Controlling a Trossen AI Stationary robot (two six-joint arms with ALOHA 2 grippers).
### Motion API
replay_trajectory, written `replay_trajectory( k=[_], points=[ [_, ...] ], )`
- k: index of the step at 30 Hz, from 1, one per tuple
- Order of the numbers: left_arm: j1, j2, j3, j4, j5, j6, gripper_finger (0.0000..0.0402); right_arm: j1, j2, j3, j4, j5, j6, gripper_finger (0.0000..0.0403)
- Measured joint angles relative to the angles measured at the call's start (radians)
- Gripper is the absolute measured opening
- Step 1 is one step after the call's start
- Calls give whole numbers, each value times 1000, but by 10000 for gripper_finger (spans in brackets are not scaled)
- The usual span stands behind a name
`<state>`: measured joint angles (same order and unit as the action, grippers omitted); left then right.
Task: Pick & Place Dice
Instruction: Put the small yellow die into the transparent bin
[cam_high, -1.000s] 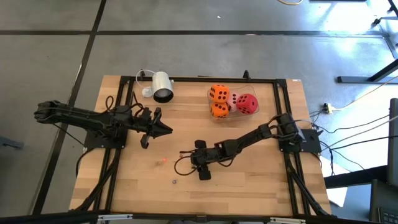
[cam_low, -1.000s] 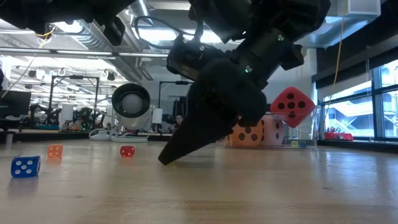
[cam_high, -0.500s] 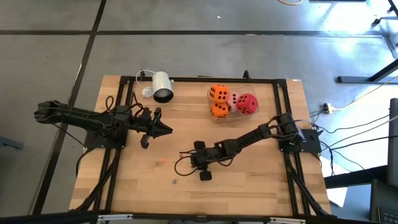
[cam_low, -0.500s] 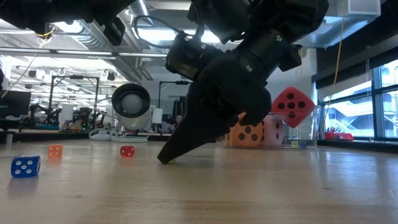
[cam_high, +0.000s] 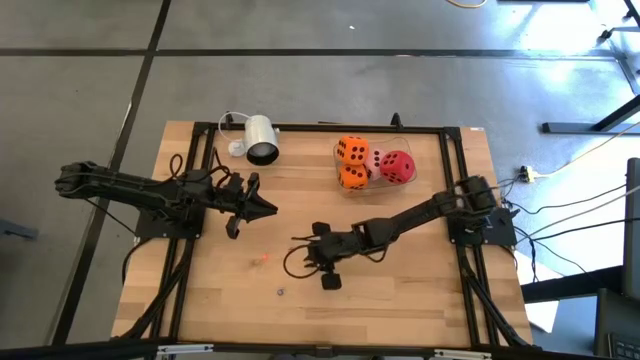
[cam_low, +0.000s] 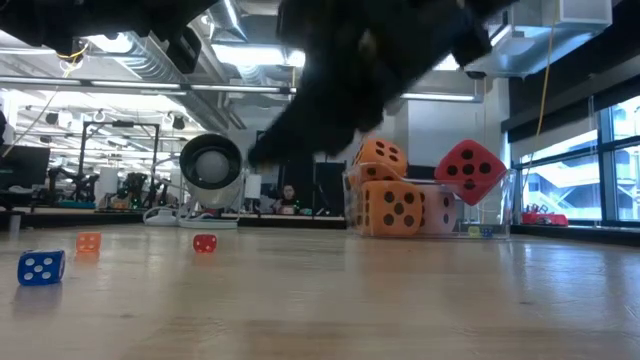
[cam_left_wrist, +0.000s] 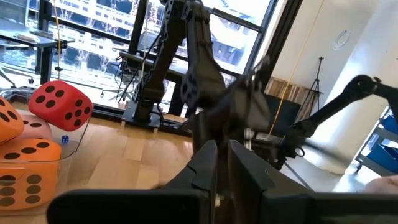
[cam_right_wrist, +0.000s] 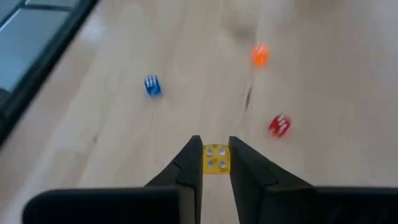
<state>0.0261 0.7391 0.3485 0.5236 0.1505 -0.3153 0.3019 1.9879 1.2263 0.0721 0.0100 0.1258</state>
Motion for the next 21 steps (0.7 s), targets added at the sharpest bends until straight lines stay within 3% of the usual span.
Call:
replay_trajectory(
  k=[6, 10, 15, 21],
  points=[
    [0, 0, 0, 0, 0, -3, 33, 0, -135, 2, -99, 178, -34, 56],
    [0, 0, 0, 0, 0, -3, 33, -4, -233, 2, -270, 400, -52, 67],
    [0, 0, 0, 1, 0, -5, 33, -16, -344, 2, -505, 673, -6, 53],
    [0, 0, 0, 3, 0, -6, 33, -83, -440, 2, -750, 819, 121, 57]
  ],
)
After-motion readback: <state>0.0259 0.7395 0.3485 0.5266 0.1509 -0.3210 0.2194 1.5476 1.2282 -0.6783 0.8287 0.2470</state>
